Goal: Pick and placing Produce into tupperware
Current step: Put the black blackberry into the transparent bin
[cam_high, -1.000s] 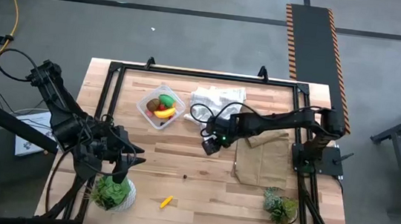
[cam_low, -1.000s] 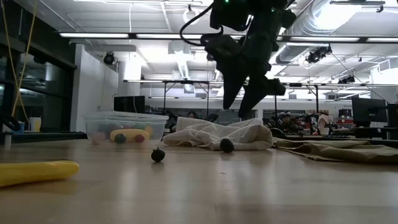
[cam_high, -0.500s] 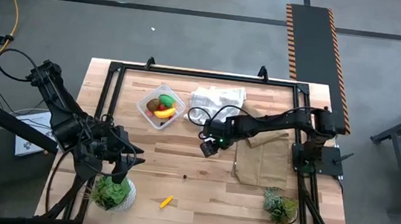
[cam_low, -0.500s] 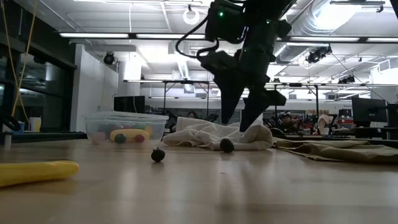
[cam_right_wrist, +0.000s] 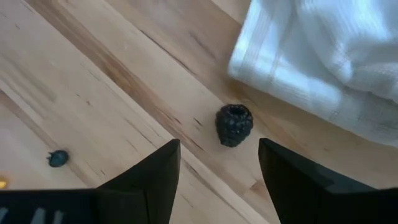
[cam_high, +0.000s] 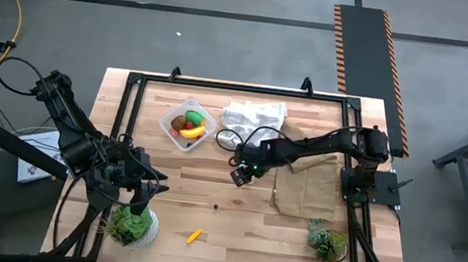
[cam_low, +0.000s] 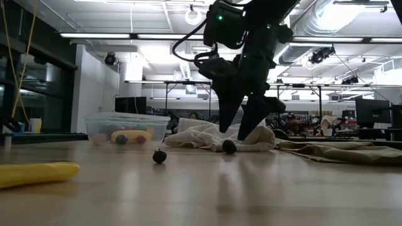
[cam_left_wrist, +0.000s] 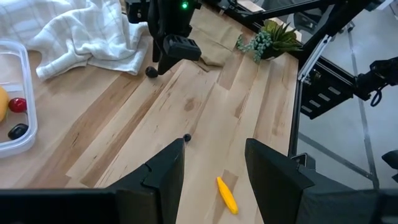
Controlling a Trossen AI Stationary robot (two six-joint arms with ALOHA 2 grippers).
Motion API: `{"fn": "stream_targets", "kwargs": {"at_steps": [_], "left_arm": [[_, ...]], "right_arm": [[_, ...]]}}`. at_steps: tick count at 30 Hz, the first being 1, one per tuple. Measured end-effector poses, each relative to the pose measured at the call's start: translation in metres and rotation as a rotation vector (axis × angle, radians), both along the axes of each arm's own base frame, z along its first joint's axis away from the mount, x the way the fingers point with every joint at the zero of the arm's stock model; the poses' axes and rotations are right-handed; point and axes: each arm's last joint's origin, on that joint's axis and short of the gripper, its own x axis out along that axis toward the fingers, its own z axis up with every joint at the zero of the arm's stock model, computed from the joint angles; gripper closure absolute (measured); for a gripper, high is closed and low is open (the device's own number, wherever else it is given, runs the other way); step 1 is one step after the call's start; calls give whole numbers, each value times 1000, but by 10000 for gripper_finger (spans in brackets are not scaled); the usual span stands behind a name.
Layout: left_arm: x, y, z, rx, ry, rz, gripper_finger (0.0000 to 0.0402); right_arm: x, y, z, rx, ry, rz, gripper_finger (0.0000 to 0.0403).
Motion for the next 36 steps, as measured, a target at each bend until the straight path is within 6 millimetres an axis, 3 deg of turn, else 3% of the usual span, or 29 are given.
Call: {"fn": "stream_targets", "kwargs": {"at_steps": [5,9,12,16,20,30,36], "left_arm": [[0,0,0,3,3,0,243],[0,0,-1,7,7,0,243],[-1,1,-1,9,10,0,243],[-1,1,-1,6,14,-4,243],[-1,0,-1,-5,22,-13,243],[-1,0,-1,-11,32,-24,243],[-1,0,-2,-6,41,-36,243]], "right_arm": [[11,0,17,-37,-62,16,194],[26,-4,47,-90,-131,53,194],[32,-8,58,-140,-14,96,194],[43,-12,57,-164,119,134,194],[51,-15,47,-143,143,121,194],[39,-9,21,-67,243,50,194],[40,-5,19,-36,229,21,194]]}}
